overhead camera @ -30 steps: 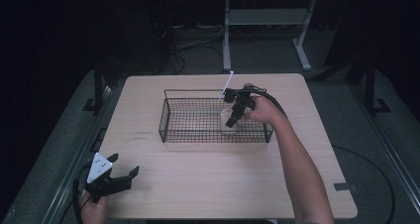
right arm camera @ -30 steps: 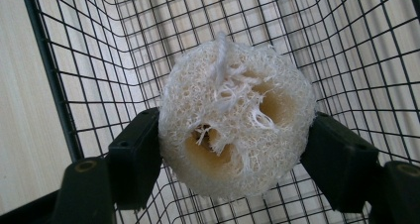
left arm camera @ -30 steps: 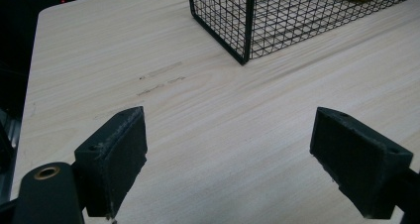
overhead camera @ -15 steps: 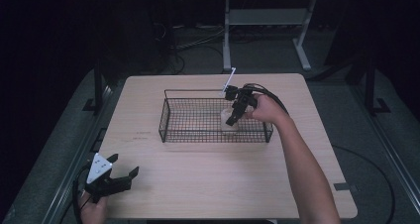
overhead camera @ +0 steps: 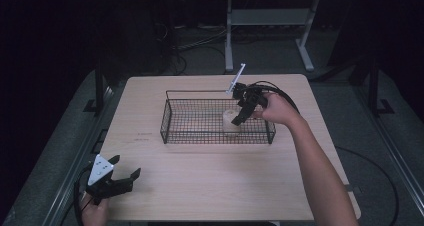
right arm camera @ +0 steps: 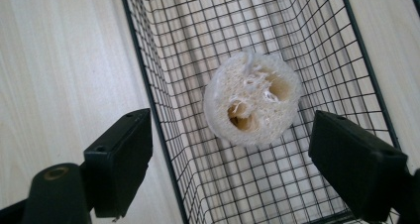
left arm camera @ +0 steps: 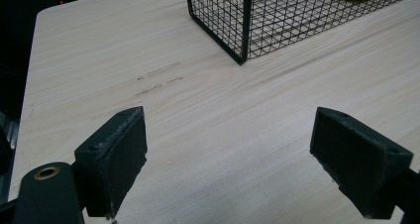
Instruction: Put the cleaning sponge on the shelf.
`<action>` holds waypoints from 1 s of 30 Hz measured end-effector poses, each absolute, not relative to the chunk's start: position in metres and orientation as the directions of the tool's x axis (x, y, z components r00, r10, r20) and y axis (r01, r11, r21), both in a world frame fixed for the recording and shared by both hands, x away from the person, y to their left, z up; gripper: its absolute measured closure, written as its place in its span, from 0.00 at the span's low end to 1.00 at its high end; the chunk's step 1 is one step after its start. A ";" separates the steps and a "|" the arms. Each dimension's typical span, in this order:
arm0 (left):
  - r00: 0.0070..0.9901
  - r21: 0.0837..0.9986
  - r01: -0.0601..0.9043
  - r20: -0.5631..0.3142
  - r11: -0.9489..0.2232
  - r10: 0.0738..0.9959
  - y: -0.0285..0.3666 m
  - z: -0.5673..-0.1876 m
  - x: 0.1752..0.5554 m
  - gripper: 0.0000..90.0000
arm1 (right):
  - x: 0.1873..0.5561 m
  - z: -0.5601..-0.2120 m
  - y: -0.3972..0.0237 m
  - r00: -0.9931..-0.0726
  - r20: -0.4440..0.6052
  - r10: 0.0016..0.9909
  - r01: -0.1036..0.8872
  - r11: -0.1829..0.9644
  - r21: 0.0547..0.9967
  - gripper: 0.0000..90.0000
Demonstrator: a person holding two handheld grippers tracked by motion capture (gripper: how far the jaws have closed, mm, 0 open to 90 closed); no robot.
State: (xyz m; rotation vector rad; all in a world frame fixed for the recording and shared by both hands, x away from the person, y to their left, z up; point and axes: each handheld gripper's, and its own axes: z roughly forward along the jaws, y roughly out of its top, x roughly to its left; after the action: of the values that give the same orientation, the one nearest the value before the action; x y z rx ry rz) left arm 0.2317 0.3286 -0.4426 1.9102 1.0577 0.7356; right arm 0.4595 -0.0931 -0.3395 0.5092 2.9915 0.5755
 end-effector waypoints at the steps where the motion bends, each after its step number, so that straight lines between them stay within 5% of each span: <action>1: 0.479 0.859 0.400 0.102 -0.320 0.872 0.329 -0.442 0.232 0.15 | 0.459 -0.339 -0.093 -0.946 0.005 0.323 0.302 0.879 0.369 0.19; 30: 0.485 0.859 0.397 0.103 -0.323 0.869 0.327 -0.443 0.233 0.15 | 0.422 -0.338 -0.115 -0.950 0.012 0.311 0.287 0.862 0.417 0.19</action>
State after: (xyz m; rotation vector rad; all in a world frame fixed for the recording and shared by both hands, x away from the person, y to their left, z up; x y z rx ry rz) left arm 0.2327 0.3265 -0.4429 1.9166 1.0505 0.7321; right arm 0.4218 -0.1146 -0.3376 0.4782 2.9776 0.6536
